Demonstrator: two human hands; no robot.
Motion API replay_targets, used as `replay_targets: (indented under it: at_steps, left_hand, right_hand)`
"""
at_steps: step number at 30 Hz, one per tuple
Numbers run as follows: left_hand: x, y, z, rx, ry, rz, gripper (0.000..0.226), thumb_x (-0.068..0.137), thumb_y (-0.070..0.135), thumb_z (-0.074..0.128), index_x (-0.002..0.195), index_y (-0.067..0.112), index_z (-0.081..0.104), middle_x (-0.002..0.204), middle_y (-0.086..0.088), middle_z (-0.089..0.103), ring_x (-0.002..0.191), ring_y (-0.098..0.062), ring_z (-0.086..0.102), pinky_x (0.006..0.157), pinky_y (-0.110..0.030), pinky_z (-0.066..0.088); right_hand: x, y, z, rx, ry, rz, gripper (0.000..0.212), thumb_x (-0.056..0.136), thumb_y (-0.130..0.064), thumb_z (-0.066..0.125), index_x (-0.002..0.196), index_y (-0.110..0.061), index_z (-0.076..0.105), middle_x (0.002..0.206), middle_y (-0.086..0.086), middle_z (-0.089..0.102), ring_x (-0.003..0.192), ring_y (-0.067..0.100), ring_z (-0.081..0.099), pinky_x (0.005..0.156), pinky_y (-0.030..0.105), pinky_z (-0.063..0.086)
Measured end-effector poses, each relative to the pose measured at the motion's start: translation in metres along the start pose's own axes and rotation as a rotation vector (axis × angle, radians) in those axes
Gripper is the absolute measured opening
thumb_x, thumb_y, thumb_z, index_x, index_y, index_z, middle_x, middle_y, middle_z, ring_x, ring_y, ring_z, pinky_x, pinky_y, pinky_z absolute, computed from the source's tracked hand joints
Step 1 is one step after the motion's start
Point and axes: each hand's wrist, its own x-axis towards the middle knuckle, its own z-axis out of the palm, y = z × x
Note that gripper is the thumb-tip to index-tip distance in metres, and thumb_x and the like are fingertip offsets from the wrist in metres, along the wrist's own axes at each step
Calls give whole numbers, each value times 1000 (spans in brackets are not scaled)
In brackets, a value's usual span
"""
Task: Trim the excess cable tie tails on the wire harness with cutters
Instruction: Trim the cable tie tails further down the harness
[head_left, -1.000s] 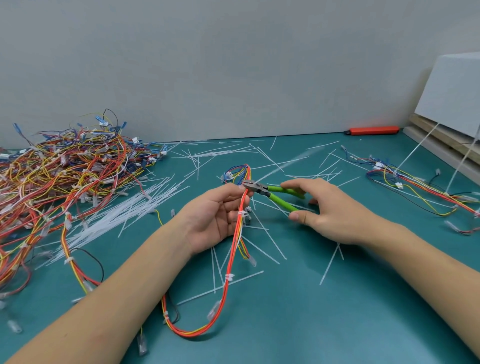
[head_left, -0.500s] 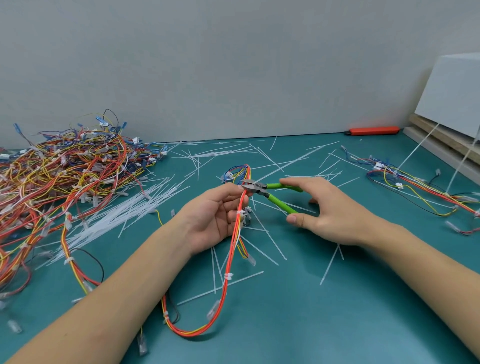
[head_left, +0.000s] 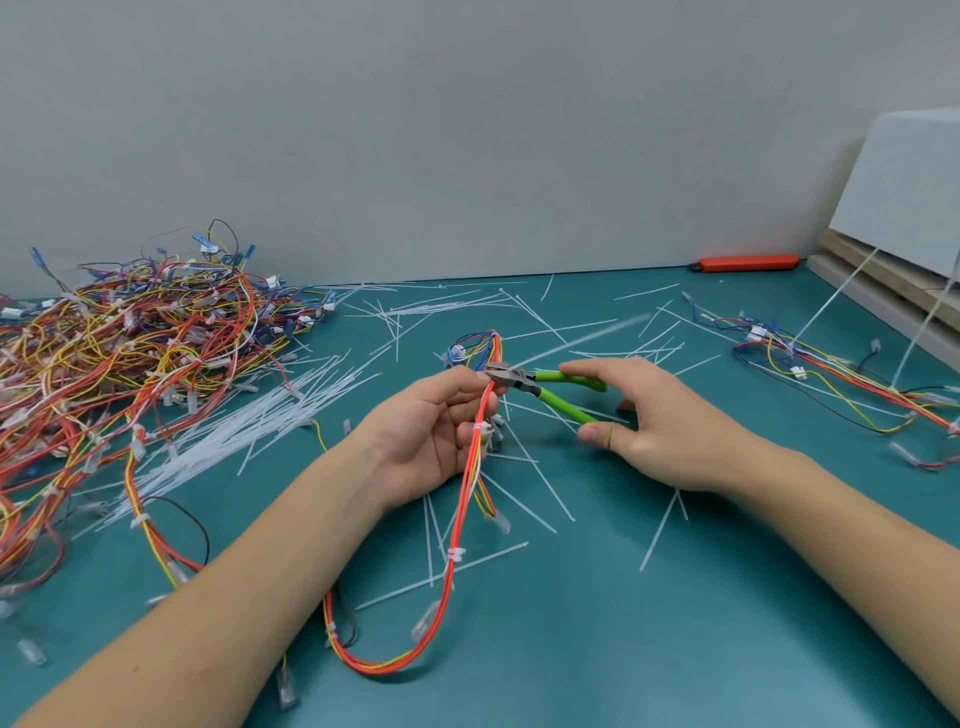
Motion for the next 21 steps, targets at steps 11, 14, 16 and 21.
replay_targets:
  at_steps: [11, 14, 16, 21]
  left_hand:
    - [0, 0, 0, 18, -7, -1, 13, 75, 21, 71, 76, 11, 79, 69, 0, 64, 44, -9, 43, 44, -21, 41]
    - [0, 1, 1, 5, -8, -3, 13, 77, 20, 70, 79, 10, 78, 70, 1, 64, 44, -9, 44, 45, -20, 41]
    - [-1, 1, 1, -30, -7, -9, 13, 78, 19, 70, 79, 9, 78, 69, 1, 63, 43, -9, 44, 44, -20, 41]
    - [-1, 0, 1, -14, 4, 4, 12, 76, 19, 70, 78, 9, 76, 70, 0, 64, 44, -9, 43, 44, -20, 40]
  right_hand:
    - [2, 4, -2, 7, -1, 2, 58, 92, -32, 77, 145, -37, 53, 139, -22, 54, 129, -5, 43, 101, 11, 33]
    - [3, 4, -3, -4, -34, 5, 45, 97, -27, 73, 137, -36, 57, 126, -17, 61, 113, -6, 49, 89, 4, 32]
    - [2, 3, -3, -9, -37, 4, 46, 95, -31, 74, 137, -36, 56, 125, -17, 60, 114, -2, 49, 89, 5, 32]
    - [0, -1, -3, -23, -37, -3, 62, 94, -37, 74, 150, -36, 47, 142, -24, 49, 130, -4, 39, 100, 5, 28]
